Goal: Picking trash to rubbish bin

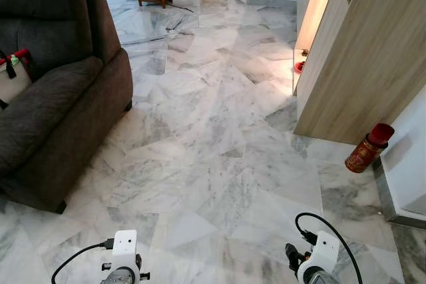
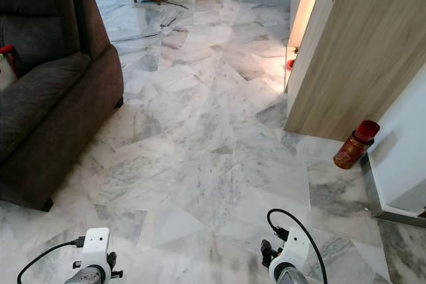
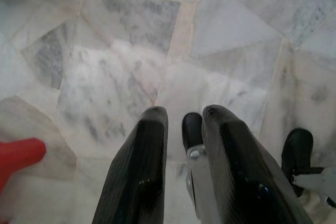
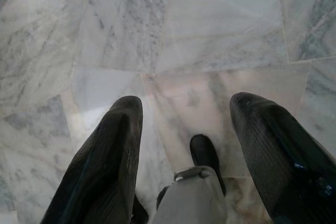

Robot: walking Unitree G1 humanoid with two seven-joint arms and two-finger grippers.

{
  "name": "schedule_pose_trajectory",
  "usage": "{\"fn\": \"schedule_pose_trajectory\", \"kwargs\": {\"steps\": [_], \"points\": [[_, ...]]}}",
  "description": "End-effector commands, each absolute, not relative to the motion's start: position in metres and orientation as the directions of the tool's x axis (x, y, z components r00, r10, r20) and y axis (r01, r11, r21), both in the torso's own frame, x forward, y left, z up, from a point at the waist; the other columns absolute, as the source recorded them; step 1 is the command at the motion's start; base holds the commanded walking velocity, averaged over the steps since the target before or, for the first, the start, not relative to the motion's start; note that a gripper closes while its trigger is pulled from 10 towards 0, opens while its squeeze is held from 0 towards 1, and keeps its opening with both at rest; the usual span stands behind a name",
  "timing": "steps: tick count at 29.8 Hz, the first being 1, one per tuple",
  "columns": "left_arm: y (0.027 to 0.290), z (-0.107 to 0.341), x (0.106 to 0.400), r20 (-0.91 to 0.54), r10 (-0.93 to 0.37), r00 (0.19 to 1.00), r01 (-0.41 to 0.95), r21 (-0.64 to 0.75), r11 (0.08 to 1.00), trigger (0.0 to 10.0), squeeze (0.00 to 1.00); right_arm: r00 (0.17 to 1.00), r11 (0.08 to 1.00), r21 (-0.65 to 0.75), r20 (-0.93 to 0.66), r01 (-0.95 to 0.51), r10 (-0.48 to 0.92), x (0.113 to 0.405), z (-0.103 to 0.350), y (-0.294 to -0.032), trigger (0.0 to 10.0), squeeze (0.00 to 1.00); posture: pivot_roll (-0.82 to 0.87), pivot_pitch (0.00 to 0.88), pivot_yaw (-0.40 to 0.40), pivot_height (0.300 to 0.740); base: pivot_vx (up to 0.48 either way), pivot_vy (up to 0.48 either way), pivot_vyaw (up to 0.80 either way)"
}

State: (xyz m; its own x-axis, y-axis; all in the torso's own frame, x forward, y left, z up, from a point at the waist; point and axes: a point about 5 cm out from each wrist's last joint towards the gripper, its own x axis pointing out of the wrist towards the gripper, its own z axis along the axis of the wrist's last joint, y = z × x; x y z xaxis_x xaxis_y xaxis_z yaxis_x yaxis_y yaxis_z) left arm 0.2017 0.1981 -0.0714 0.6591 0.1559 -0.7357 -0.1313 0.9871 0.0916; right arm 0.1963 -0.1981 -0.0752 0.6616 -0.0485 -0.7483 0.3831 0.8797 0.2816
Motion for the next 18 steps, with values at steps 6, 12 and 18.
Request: {"fn": "schedule_pose_trajectory", "kwargs": {"steps": [6,12,18], "points": [[0.1987,-0.0753,0.1943,-0.746,0.175,0.642,-0.159,0.093,0.983,10.0,0.00,0.677,0.913,0.246,-0.735,0.324,-0.042,0.1995,-0.0717,-0.2055,10.0,0.00,-0.02,0.062,-0.047,0.740,0.000,0.000,0.19],[0.1956,-0.0777,0.1902,-0.752,0.172,0.636,-0.163,0.086,0.983,10.0,0.00,0.670,0.915,0.234,-0.741,0.330,-0.052,0.1976,-0.0723,-0.2084,10.0,0.00,-0.02,0.052,-0.056,0.740,0.000,0.000,0.80],[0.1948,-0.0793,0.1873,-0.758,0.171,0.629,-0.165,0.085,0.983,10.0,0.00,0.670,0.916,0.233,-0.741,0.327,-0.051,0.1983,-0.0719,-0.2083,10.0,0.00,-0.02,0.048,-0.059,0.740,0.000,0.000,0.80]]}}
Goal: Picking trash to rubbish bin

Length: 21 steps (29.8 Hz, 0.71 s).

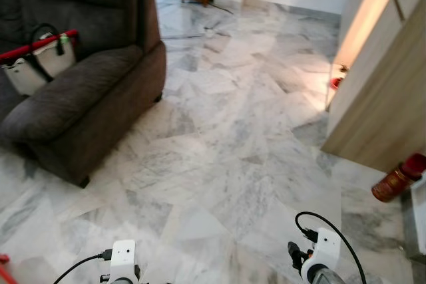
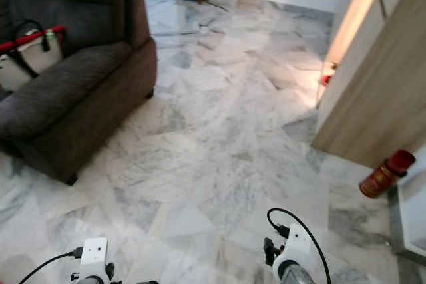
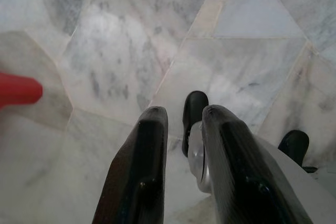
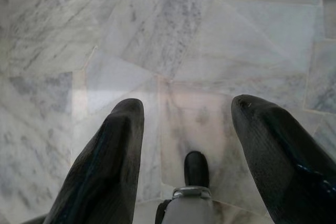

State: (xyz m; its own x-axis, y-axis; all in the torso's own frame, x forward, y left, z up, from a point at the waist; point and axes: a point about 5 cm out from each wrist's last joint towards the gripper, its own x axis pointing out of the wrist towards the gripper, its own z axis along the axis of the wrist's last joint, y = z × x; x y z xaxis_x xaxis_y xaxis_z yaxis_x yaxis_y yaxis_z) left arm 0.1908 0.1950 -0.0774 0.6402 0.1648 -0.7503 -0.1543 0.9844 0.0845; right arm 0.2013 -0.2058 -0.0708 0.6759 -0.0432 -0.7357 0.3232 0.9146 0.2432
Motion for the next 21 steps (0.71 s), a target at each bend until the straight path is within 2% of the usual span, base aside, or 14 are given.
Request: {"fn": "schedule_pose_trajectory", "kwargs": {"steps": [1,21], "points": [[0.1951,-0.0795,0.1868,-0.758,0.172,0.629,-0.164,0.087,0.983,10.0,0.00,0.672,0.913,0.237,-0.739,0.331,-0.052,0.1988,-0.0718,-0.2079,10.0,0.00,-0.02,0.047,-0.054,0.740,0.000,0.000,0.80],[0.1965,-0.0789,0.1878,-0.758,0.186,0.626,-0.180,0.092,0.979,10.0,0.00,0.674,0.903,0.243,-0.736,0.354,-0.066,0.2013,-0.0703,-0.2096,10.0,0.00,-0.01,0.116,-0.062,0.740,0.000,0.000,0.80]]}}
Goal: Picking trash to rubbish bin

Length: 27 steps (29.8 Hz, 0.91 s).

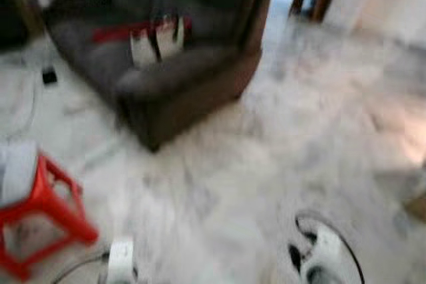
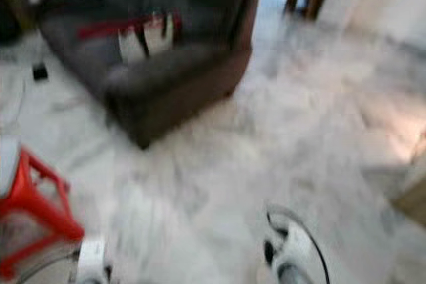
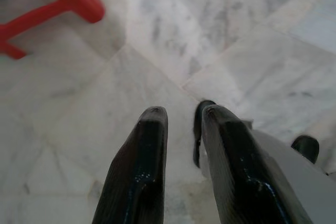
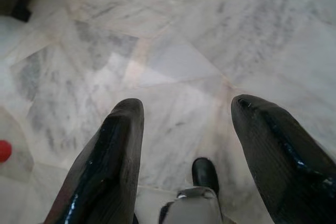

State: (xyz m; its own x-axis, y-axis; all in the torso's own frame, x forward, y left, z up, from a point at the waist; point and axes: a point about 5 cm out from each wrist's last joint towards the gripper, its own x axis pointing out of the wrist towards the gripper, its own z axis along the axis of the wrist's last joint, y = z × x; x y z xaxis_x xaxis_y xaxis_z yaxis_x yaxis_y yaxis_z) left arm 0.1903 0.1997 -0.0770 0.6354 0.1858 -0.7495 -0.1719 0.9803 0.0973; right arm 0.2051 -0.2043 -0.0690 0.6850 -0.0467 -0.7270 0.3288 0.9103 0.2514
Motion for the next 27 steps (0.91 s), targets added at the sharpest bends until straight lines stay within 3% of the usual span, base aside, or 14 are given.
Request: {"fn": "schedule_pose_trajectory", "kwargs": {"steps": [1,27], "points": [[0.197,-0.079,0.187,-0.758,0.189,0.624,-0.184,0.092,0.979,10.0,0.00,0.673,0.903,0.242,-0.736,0.355,-0.067,0.201,-0.070,-0.210,10.0,0.00,-0.01,0.116,-0.062,0.740,0.000,0.000,0.80],[0.196,-0.085,0.174,-0.777,0.198,0.597,-0.208,0.089,0.974,10.0,0.00,0.674,0.913,0.229,-0.736,0.337,-0.064,0.203,-0.069,-0.212,10.0,0.00,0.02,0.152,-0.082,0.740,0.000,0.000,0.80]]}}
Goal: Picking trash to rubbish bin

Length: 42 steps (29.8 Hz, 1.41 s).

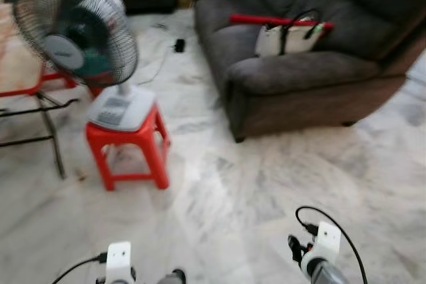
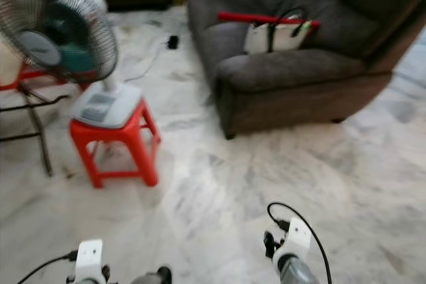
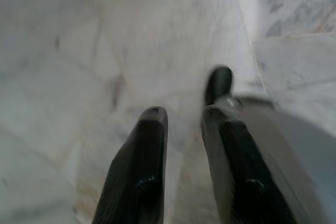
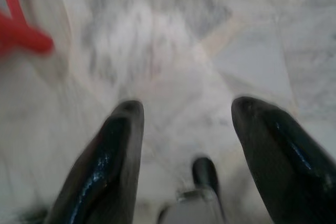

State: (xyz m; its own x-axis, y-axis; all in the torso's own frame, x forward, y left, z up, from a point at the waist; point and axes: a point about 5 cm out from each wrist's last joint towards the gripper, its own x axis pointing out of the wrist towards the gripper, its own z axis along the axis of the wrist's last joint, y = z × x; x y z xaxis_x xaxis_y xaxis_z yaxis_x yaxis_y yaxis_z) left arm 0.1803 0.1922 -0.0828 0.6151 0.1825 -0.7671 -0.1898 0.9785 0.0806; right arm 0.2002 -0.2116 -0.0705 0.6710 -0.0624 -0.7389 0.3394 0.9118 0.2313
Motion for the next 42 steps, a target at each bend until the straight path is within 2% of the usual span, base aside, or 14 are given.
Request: {"fn": "schedule_pose_trajectory", "kwargs": {"steps": [1,17,33,42], "points": [[0.1961,-0.0853,0.1742,-0.778,0.198,0.596,-0.210,0.087,0.974,10.0,0.00,0.673,0.914,0.228,-0.737,0.335,-0.063,0.2024,-0.0693,-0.2116,10.0,0.00,0.03,0.152,-0.082,0.740,0.000,0.000,0.80],[0.1952,-0.0850,0.1752,-0.776,0.198,0.599,-0.213,0.084,0.974,10.0,0.00,0.673,0.914,0.232,-0.737,0.332,-0.058,0.2031,-0.0694,-0.2096,10.0,0.00,0.02,0.153,-0.085,0.740,0.000,0.000,0.80],[0.1933,-0.0851,0.1755,-0.776,0.196,0.599,-0.226,0.071,0.972,10.0,0.00,0.679,0.898,0.246,-0.730,0.364,-0.075,0.2034,-0.0681,-0.2149,10.0,0.00,0.01,0.145,-0.094,0.740,0.000,0.000,0.00],[0.1929,-0.0870,0.1714,-0.784,0.195,0.590,-0.219,0.078,0.973,10.0,0.00,0.679,0.899,0.244,-0.730,0.363,-0.076,0.2046,-0.0672,-0.2161,10.0,0.00,0.01,0.127,-0.093,0.740,0.000,0.360,-0.18]]}}
